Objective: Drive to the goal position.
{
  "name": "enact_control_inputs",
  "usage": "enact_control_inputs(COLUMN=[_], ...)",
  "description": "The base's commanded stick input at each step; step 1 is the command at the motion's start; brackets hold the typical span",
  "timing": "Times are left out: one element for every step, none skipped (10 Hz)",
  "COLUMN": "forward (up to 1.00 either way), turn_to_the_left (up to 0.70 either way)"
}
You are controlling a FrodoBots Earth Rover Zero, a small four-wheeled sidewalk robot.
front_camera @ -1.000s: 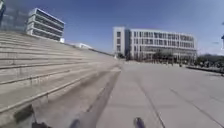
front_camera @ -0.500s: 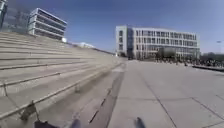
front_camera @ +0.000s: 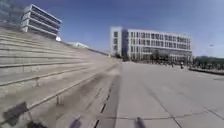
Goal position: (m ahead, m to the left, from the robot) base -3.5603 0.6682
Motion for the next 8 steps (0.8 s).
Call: enact_control_inputs(forward=[1.0, 1.0, 1.0, 1.0, 1.0, 1.0, 1.0, 1.0], turn_to_the_left=[0.0, 0.0, 0.0, 0.0, 0.03, 0.08, 0.0, 0.01])
